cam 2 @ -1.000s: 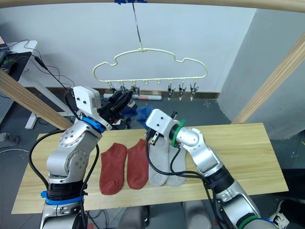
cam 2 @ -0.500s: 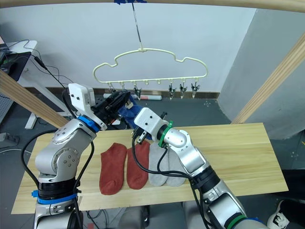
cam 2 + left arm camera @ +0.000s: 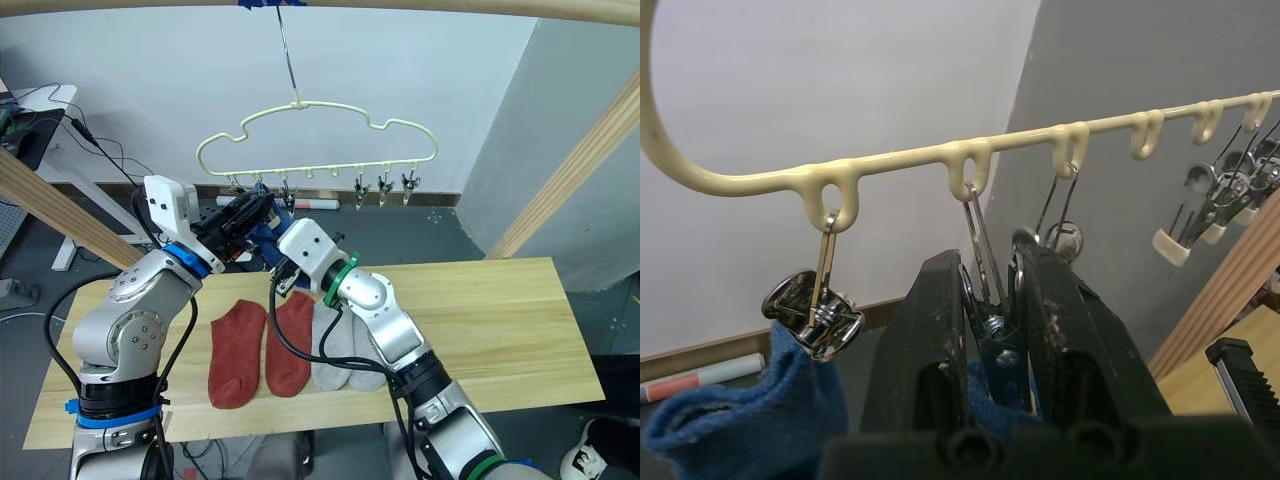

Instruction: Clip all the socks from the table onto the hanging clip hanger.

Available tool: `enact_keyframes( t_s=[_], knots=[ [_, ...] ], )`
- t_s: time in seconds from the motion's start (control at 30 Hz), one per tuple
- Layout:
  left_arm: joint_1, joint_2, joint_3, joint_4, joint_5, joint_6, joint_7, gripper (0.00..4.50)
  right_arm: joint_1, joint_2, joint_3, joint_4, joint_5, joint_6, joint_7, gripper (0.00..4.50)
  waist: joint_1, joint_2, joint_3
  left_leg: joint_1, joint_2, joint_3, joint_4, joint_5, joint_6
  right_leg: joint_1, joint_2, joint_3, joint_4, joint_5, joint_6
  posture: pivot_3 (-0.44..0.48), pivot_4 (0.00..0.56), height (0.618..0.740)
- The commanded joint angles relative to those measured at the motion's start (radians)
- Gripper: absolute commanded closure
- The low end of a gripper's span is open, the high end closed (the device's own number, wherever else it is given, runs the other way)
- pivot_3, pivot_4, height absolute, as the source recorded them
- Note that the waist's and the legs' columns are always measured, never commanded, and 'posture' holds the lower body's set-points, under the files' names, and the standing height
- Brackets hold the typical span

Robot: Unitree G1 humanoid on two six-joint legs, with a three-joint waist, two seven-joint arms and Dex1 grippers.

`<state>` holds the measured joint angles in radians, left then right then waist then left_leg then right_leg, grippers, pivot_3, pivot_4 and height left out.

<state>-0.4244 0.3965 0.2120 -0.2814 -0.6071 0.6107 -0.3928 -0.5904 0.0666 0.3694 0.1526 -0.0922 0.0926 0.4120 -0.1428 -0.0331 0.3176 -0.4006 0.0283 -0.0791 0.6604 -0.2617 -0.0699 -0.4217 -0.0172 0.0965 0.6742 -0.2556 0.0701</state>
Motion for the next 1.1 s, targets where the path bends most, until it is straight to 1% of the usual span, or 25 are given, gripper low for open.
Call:
enact_keyframes(
  t_s=[0.03, 0.2, 0.53, 0.8, 1.1],
  knots=[
    [0.002, 0.01, 0.026, -0.035, -0.011, -0.008, 0.005, 3.99, -0.014, 0.014, -0.019, -0.011, 0.018, -0.009, -0.006, 4.5, 0.0, 0.0, 0.0, 0.0, 0.0, 0.0, 0.0, 0.0, 0.0, 0.0, 0.0, 0.0, 0.0, 0.0, 0.0, -0.179, 0.303, 0.74],
    [-0.002, 0.007, 0.024, -0.04, -0.022, 0.002, 0.013, 3.99, -0.013, 0.011, -0.012, 0.004, 0.008, 0.016, -0.002, 4.5, 0.0, 0.0, 0.0, 0.0, 0.0, 0.0, 0.0, 0.0, 0.0, 0.0, 0.0, 0.0, 0.0, 0.0, 0.0, -0.18, 0.302, 0.74],
    [0.006, 0.007, 0.019, -0.049, -0.024, 0.01, 0.009, 3.99, -0.068, 0.06, -0.054, 0.057, 0.019, 0.024, -0.053, 4.5, -0.001, 0.0, 0.0, 0.0, 0.0, 0.0, 0.0, 0.0, 0.0, 0.0, 0.0, 0.0, 0.0, 0.0, 0.0, -0.181, 0.3, 0.74],
    [0.014, -0.001, 0.013, -0.051, -0.022, 0.008, 0.012, 3.99, -0.08, 0.076, -0.064, 0.063, 0.031, 0.029, -0.043, 4.5, -0.001, 0.0, 0.0, 0.0, 0.0, 0.0, -0.001, 0.0, 0.0, 0.0, 0.0, 0.0, -0.001, 0.0, 0.0, -0.18, 0.296, 0.74],
    [0.017, -0.008, 0.016, -0.052, -0.024, 0.008, 0.018, 3.99, -0.067, 0.09, -0.064, 0.046, 0.055, 0.093, -0.036, 4.5, -0.001, 0.0, 0.0, 0.0, 0.0, 0.0, -0.001, 0.0, 0.0, 0.0, 0.0, 0.0, -0.001, 0.0, 0.0, -0.182, 0.294, 0.74]
  ],
)
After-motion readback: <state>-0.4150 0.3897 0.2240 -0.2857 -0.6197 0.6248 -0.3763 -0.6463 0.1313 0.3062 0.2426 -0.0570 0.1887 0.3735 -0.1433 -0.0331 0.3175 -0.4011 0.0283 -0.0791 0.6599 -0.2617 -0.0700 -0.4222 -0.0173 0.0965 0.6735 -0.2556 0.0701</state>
